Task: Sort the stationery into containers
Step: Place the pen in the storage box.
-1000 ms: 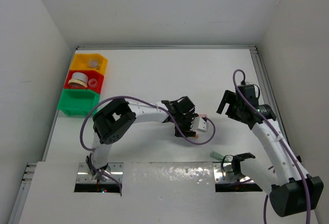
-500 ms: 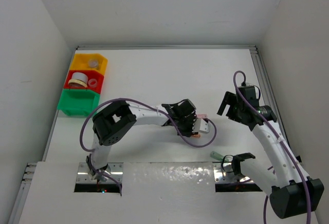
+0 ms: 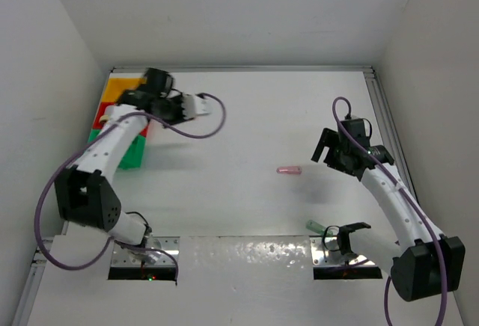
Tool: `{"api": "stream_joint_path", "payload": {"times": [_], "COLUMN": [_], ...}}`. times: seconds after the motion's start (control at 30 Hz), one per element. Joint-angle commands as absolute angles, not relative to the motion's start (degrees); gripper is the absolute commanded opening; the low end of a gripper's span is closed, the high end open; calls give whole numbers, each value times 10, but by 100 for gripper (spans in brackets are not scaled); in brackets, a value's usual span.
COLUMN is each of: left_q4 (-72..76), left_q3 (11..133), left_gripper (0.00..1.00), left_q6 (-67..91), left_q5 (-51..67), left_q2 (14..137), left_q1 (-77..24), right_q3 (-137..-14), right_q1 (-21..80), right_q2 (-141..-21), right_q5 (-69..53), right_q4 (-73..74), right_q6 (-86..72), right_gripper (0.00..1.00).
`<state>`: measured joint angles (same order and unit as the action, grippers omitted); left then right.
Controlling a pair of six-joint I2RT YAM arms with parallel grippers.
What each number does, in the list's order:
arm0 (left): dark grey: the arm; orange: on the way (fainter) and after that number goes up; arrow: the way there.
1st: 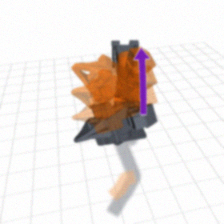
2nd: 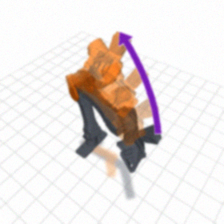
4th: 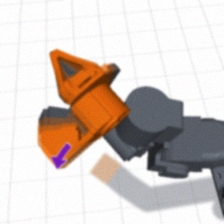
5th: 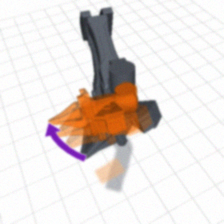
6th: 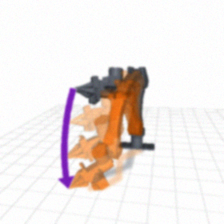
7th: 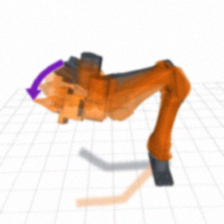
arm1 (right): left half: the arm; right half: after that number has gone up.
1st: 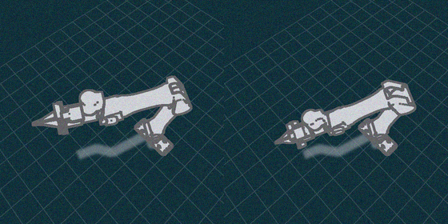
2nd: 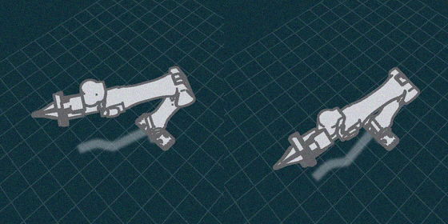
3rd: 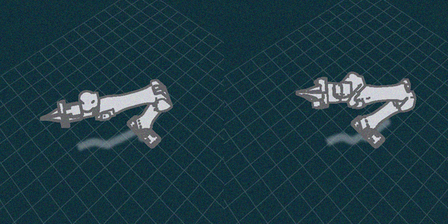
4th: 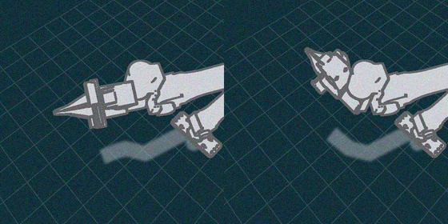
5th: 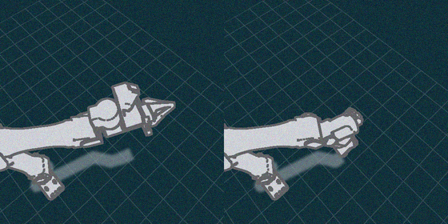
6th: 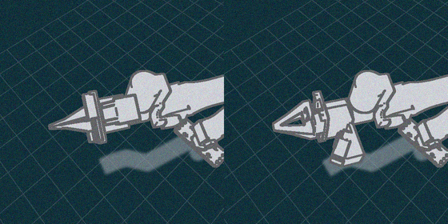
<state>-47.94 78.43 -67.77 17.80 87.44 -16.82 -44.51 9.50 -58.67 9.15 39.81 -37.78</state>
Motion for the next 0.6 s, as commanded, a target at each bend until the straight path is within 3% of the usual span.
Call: {"api": "stream_joint_path", "payload": {"times": [0.0, 0.03, 0.2, 0.33, 0.57], "left_q4": [-609, -610, -625, -601, -523], "left_q3": [766, 761, 773, 787, 758], "left_gripper": [0, 0, 0, 0, 0], "left_q6": [-878, -918, -1049, -1085, -1131], "left_q5": [149, 150, 181, 210, 215], "left_q2": [841, 842, 884, 923, 967], "left_q1": [-32, 44, 236, 301, 307], "right_q3": [-466, -468, -495, -500, -481], "right_q1": [98, 98, 104, 107, 112], "right_q2": [-609, -613, -649, -660, -654], "right_q5": [75, 69, 69, 69, 76], "right_q4": [349, 342, 343, 342, 337], "right_q6": [-389, -391, -382, -382, -391], "right_gripper": [87, 87, 87, 87, 87]}}
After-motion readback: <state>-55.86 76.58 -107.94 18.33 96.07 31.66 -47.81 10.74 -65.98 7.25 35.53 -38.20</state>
